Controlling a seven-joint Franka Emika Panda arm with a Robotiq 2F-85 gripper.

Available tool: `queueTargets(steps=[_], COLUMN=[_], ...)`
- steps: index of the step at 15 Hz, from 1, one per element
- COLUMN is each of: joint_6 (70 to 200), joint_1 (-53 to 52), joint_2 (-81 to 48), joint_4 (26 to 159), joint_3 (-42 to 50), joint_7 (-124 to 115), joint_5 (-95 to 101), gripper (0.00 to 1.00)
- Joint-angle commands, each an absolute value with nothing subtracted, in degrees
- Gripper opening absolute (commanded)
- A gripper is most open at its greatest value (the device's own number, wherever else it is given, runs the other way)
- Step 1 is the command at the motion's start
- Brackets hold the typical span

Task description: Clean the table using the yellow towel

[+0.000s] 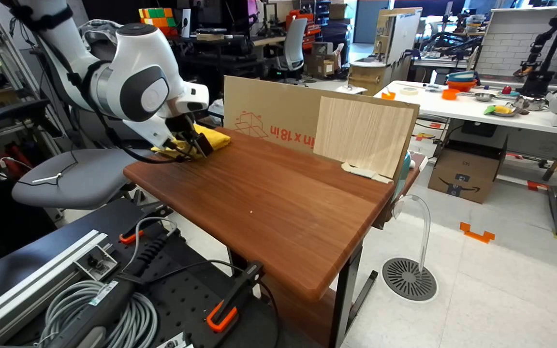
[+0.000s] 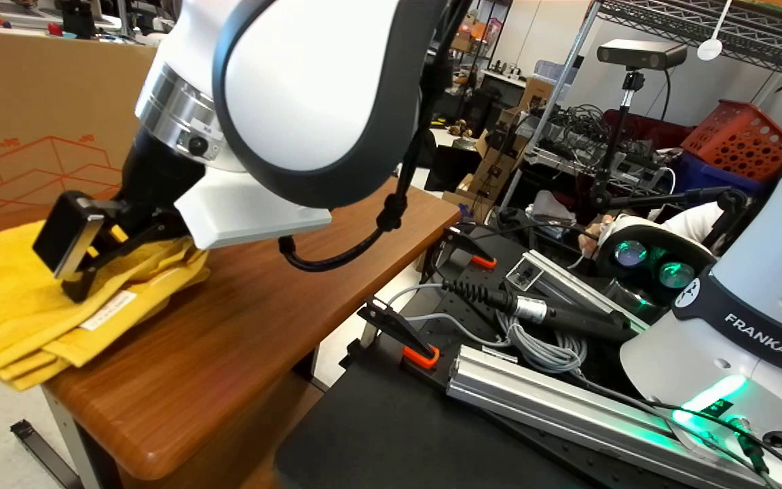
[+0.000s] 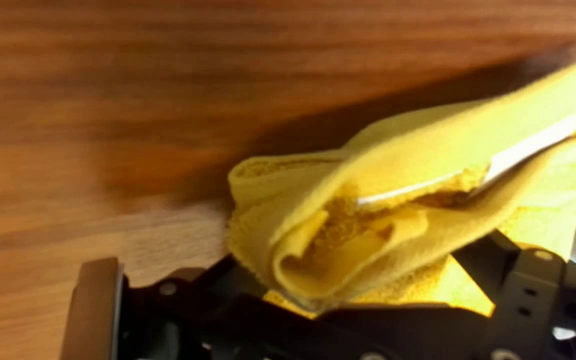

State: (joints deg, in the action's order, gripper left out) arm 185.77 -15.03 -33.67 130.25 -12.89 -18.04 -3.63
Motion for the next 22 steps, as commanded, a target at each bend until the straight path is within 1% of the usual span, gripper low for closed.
queueTargets(steps=[1,3,8,10,12,16,20,22], joint_6=[190.1,189.3,189.2,189.2,188.9,186.5,187.1,184.4], joint_1=[-8.6,-5.5,2.5,7.0,13.3,26.7,42.0,48.9], joint_2=[-37.8,-37.6,-33.3,-31.2,-27.4,-20.1,-16.3,-14.5], joint_4=[126.6,127.3,135.2,137.7,140.3,143.1,144.5,145.0], joint_3=[-16.8,-17.4,-14.8,-14.3,-16.0,-23.6,-37.4,-44.6], joint_7=[-14.3,-13.4,-12.3,-12.5,-12.7,-13.1,-14.9,-16.0], joint_5=[-4.6,-4.4,-4.9,-5.2,-5.0,-4.5,-3.2,-3.7], gripper=[1.0,1.0,1.0,1.0,1.0,1.0,1.0,1.0])
